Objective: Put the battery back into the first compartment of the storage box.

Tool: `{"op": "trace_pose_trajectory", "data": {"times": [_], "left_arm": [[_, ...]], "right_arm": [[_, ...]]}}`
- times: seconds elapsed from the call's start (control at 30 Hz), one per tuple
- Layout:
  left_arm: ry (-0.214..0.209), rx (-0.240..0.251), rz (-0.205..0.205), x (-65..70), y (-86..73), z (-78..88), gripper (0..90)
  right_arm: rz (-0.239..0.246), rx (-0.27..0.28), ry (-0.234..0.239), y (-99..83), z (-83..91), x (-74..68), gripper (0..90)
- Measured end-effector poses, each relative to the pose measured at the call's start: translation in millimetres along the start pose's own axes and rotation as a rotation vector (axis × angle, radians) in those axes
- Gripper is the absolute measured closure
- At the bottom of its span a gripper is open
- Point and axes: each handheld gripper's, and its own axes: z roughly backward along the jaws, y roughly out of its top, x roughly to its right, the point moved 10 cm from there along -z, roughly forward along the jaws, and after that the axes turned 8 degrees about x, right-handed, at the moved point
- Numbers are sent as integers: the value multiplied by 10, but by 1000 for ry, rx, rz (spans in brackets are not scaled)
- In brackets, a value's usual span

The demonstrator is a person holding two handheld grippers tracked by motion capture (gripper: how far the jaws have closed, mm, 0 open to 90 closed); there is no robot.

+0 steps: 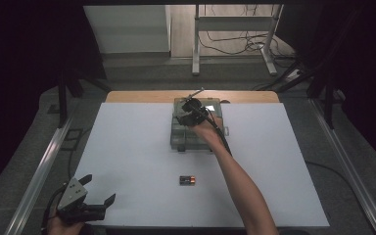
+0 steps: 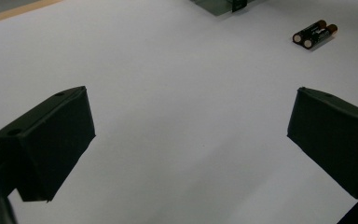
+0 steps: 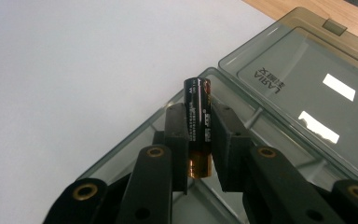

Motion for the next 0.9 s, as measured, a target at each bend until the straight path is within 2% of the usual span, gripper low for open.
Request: {"op": "trace_pose_trajectory", "data": {"times": [0.13, 0.3, 0.47, 0.67, 0.9], "left_arm": [[-1, 2, 0, 2, 1, 2, 13], [-3, 2, -3, 5, 1, 2, 14], [-1, 0, -12, 14, 0, -2, 13], [1, -3, -14, 15, 0, -6, 14], [4, -7, -18, 16, -2, -9, 14]], "right_arm": [[-3, -17, -17, 2, -101, 10, 753], [-8, 17, -23, 38, -80, 20, 580], [-7, 13, 7, 29, 41, -8, 420], [48, 21, 39, -10, 219, -118, 276], [83, 28, 57, -74, 443, -253, 89]]}}
